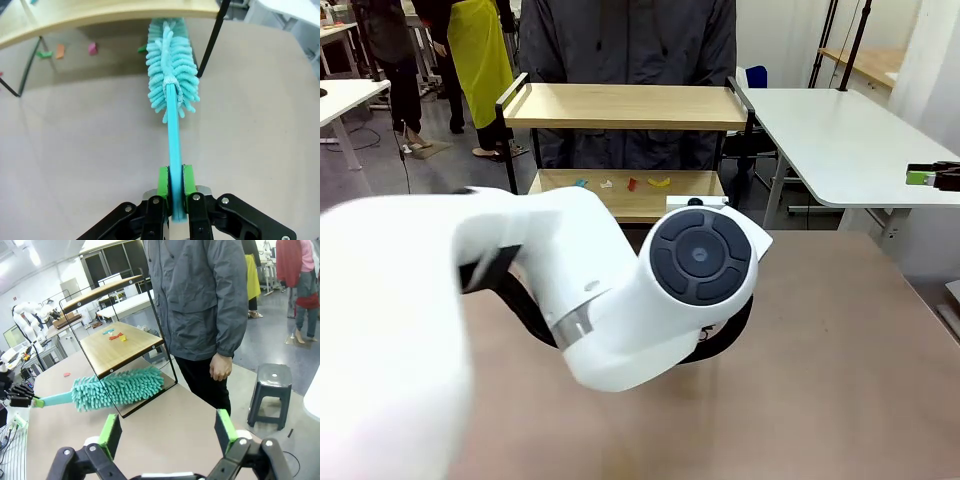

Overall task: Clean the shelf.
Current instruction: Clean the specific section of the Shelf indicated by the human with the Duster.

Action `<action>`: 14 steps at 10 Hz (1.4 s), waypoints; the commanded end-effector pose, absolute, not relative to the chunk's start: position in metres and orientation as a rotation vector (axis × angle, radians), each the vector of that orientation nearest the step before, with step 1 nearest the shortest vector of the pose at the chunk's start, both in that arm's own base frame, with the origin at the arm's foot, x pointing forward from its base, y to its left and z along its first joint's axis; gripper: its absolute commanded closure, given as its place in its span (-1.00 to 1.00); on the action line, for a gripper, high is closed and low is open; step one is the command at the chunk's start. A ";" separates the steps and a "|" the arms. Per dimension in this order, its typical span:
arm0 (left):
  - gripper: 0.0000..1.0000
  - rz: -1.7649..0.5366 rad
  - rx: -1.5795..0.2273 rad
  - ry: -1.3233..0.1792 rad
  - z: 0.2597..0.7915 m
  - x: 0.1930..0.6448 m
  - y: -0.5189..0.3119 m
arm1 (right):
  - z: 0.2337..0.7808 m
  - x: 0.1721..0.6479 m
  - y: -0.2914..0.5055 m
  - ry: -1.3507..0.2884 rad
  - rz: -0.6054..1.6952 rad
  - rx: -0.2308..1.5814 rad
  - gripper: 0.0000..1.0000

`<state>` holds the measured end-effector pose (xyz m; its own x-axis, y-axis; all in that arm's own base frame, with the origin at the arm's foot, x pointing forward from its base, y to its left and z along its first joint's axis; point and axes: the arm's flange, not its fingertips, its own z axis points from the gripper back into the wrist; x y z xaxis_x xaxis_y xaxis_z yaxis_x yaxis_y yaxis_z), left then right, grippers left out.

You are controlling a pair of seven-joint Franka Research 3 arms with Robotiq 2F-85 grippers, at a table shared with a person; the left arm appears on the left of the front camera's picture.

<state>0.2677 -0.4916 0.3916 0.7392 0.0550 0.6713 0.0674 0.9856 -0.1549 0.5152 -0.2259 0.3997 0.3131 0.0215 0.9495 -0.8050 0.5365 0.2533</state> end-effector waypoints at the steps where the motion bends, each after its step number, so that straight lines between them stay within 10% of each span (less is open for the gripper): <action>1: 0.72 0.024 -0.210 -0.725 0.378 0.290 -0.516 | 0.402 0.515 -0.224 -1.132 0.642 0.846 -1.00; 14: 0.72 0.141 -0.133 -0.597 0.366 0.313 -0.433 | 0.402 0.515 -0.224 -1.132 0.642 0.846 -1.00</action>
